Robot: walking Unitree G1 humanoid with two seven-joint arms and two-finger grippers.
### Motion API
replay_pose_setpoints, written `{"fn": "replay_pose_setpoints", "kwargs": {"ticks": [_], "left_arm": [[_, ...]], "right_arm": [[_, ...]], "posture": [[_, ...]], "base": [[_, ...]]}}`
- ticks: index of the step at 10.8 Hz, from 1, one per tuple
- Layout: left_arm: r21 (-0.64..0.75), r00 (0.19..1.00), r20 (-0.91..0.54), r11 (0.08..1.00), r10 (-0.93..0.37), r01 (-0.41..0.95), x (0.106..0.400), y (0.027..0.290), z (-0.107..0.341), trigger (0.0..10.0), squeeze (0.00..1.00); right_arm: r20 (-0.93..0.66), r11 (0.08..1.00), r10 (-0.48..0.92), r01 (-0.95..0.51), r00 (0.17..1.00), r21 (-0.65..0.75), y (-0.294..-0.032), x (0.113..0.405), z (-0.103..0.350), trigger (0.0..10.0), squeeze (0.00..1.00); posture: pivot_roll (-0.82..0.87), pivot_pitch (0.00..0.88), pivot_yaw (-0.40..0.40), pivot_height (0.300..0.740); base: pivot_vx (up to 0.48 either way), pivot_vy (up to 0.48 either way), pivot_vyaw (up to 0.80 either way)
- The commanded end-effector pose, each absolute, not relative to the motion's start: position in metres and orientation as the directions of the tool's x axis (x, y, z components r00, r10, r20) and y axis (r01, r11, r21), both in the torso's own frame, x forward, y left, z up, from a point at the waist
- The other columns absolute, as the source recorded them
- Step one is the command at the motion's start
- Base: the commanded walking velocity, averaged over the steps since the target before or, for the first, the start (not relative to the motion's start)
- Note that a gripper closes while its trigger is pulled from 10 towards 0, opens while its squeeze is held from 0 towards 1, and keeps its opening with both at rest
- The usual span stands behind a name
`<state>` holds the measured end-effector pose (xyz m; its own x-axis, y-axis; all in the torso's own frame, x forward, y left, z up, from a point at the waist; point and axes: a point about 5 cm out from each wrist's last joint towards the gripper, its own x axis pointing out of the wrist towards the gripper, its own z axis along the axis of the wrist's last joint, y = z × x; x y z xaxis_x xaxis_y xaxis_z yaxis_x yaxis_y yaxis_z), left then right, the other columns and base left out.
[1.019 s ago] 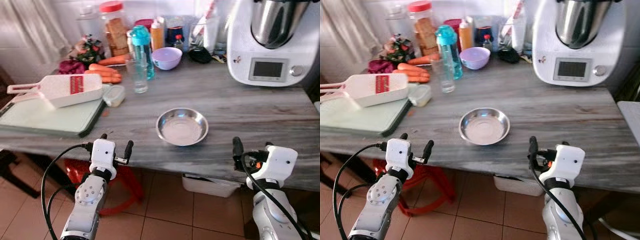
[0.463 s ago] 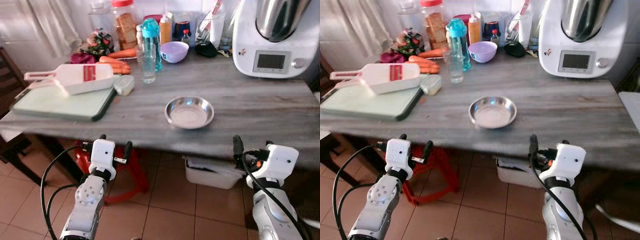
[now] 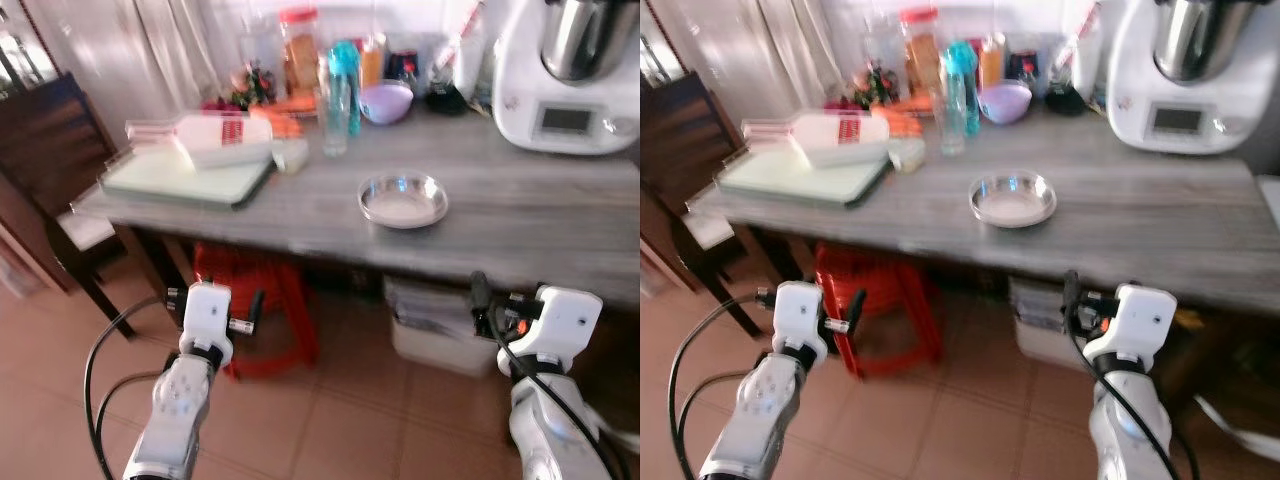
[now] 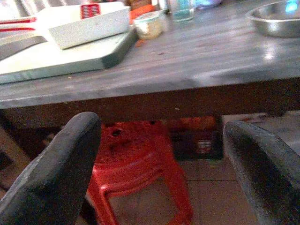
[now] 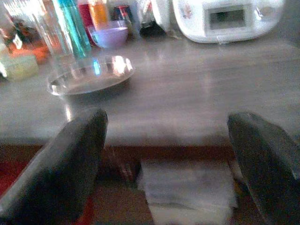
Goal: Setting the table
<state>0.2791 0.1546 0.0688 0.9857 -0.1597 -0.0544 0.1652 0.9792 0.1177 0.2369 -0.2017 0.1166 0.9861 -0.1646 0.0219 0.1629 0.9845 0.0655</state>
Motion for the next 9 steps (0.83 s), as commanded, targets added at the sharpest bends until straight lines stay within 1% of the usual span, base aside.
{"fn": "replay_pose_setpoints", "kwargs": {"ticks": [1,4,9], "left_arm": [[0.134,0.988,-0.057,0.98,-0.141,0.148,0.2785,0.1607,0.0693,10.0,0.0],[0.137,0.986,-0.037,0.977,-0.16,0.163,0.2781,0.1593,0.0709,10.0,0.0],[0.116,0.973,-0.007,0.966,-0.231,0.23,0.2782,0.1533,0.0762,10.0,0.0]], "right_arm": [[0.028,0.985,-0.153,0.15,0.988,0.088,-0.1971,0.2388,0.1182,10.0,0.0],[0.025,0.984,-0.159,0.156,0.987,0.091,-0.1985,0.2406,0.1179,10.0,0.0],[0.015,0.982,-0.167,0.165,0.986,0.095,-0.1981,0.2405,0.1159,10.0,0.0]], "posture": [[-0.01,0.0,0.092,0.74],[-0.01,0.0,0.094,0.74],[-0.02,0.0,0.099,0.74]], "base": [[-0.356,0.0,0.0],[-0.34,0.0,0.0],[0.0,0.0,0.0]]}}
